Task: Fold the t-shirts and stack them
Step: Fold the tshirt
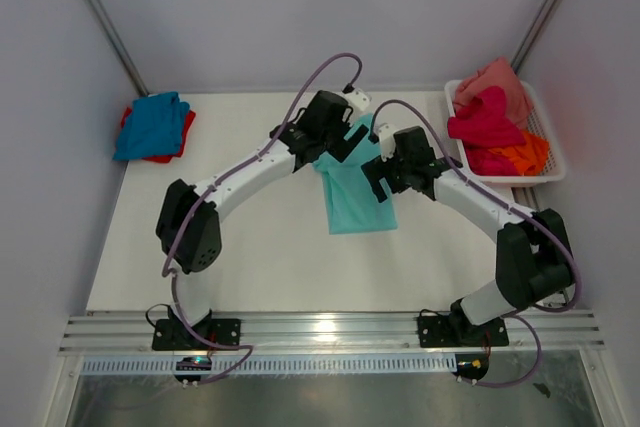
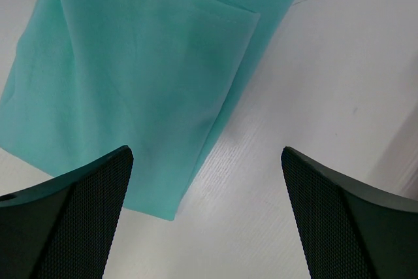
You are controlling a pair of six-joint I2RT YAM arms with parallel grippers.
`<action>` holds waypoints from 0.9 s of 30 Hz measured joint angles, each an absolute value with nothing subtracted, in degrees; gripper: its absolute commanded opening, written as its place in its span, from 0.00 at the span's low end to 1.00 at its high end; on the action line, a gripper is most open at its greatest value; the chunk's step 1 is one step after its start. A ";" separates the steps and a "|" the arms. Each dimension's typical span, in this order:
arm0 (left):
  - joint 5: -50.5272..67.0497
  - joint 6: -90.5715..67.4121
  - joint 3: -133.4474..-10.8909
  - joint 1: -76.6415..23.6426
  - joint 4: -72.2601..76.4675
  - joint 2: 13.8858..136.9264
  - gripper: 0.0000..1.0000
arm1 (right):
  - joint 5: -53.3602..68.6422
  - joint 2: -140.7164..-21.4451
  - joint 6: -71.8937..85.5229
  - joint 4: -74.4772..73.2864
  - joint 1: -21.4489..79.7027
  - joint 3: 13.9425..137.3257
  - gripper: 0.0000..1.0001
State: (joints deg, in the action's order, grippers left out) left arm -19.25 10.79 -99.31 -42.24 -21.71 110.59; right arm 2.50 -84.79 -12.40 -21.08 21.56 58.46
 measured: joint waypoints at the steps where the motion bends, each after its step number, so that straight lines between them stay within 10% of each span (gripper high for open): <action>1: -17.30 10.04 -98.48 -42.24 -22.37 110.02 0.99 | 2.31 -85.95 -12.51 -20.73 22.06 58.37 0.99; 27: 2.42 9.37 -82.24 -42.19 -27.92 97.01 0.99 | -22.92 -105.86 -3.90 -22.55 24.01 68.29 0.99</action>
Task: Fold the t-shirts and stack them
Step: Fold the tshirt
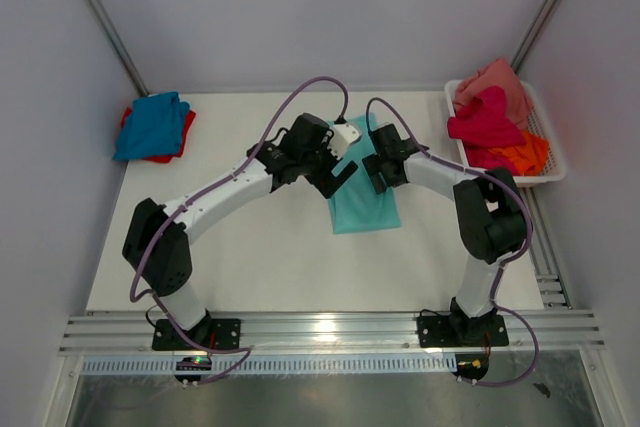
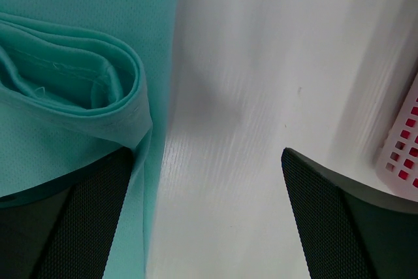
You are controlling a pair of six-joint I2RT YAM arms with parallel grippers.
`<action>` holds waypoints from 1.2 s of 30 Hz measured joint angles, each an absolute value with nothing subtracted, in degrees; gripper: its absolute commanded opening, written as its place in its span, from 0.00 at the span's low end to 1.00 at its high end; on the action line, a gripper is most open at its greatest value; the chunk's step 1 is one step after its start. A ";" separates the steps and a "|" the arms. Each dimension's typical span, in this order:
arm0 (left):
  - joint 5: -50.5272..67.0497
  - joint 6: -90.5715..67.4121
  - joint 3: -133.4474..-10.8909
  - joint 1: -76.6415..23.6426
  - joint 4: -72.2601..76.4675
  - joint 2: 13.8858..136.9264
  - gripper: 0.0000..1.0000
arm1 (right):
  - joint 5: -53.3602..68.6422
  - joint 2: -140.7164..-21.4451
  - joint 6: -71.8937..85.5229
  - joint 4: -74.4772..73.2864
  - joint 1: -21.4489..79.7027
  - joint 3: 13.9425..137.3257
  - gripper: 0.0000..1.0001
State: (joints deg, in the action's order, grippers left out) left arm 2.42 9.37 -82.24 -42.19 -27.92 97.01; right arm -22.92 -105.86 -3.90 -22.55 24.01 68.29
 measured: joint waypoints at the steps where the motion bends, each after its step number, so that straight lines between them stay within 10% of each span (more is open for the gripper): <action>1: 2.55 9.43 -82.21 -42.19 -27.90 97.01 0.99 | -22.94 -105.75 -3.92 -22.70 24.01 68.51 0.99; 36: 6.72 8.86 -80.86 -42.19 -28.27 97.01 0.99 | -23.68 -112.40 -5.98 -22.20 24.16 77.32 0.99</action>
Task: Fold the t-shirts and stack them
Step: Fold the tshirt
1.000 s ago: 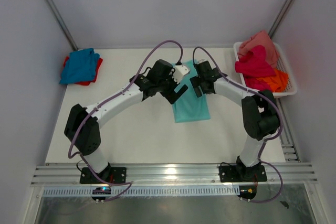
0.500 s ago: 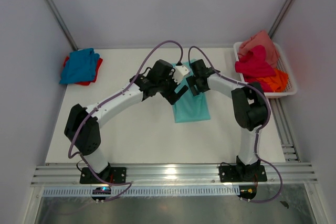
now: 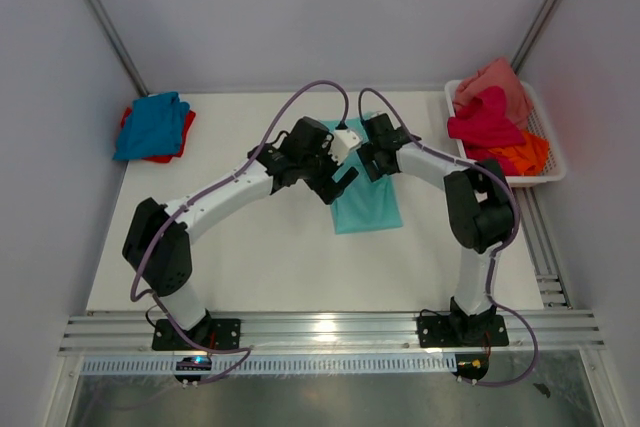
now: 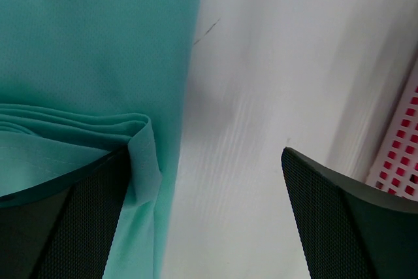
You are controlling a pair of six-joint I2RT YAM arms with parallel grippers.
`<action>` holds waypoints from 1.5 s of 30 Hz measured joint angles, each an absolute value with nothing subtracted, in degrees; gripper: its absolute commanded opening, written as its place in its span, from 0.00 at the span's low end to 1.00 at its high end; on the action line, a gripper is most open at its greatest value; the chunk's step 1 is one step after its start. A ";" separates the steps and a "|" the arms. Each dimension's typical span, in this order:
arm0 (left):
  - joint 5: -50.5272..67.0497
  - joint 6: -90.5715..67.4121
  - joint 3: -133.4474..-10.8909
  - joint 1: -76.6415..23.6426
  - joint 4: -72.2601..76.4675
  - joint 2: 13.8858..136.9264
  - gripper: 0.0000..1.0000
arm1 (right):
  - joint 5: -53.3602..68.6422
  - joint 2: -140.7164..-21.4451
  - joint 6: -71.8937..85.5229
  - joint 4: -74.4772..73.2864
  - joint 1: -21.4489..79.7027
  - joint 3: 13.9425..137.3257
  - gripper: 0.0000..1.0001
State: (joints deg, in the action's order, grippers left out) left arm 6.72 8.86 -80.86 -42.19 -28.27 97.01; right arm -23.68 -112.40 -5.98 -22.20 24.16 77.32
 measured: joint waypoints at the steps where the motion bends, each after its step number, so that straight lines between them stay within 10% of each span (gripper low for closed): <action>1: 6.72 8.88 -80.77 -42.19 -28.38 97.01 0.99 | -24.32 -111.28 -6.63 -21.65 24.16 76.53 1.00; 24: 8.97 9.93 -78.39 -43.29 -29.21 96.99 0.99 | -25.82 -94.76 -11.27 -16.43 24.16 69.17 0.99; 45: -12.21 20.21 -72.53 -68.18 -27.20 103.11 0.99 | -34.79 -83.33 -3.99 -16.88 17.76 61.71 0.99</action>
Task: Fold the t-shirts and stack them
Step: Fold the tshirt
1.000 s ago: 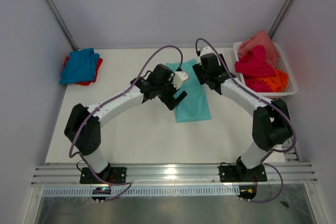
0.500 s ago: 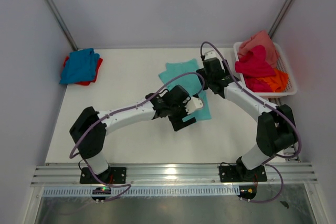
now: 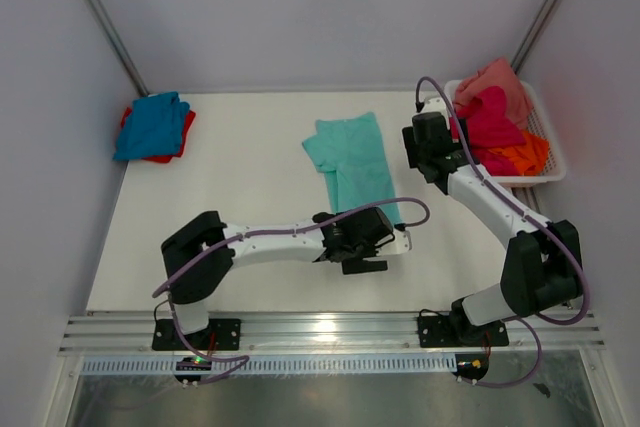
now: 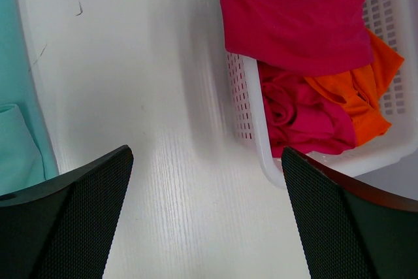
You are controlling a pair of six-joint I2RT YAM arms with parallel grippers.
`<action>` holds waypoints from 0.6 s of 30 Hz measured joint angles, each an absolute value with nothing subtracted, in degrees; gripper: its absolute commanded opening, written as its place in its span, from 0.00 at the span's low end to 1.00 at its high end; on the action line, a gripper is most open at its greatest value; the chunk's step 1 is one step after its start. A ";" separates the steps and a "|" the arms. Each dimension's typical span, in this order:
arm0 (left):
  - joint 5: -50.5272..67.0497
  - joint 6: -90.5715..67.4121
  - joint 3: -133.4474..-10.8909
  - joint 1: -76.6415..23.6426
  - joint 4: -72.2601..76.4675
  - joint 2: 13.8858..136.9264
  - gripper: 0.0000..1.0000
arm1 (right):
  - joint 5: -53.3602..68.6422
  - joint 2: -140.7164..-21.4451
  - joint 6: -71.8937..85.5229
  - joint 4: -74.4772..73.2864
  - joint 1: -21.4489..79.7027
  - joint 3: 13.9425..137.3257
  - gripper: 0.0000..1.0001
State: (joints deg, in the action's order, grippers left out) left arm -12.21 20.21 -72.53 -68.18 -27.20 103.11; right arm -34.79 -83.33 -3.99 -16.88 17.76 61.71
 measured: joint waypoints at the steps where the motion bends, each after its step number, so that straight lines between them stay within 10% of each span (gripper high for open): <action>1: -13.69 20.43 -72.53 -68.55 -26.28 103.98 0.99 | -34.89 -83.33 -4.03 -16.78 17.74 61.34 0.99; 18: -33.98 23.22 -76.31 -73.52 -16.95 115.96 0.99 | -35.51 -83.35 -4.43 -15.05 16.64 61.06 0.99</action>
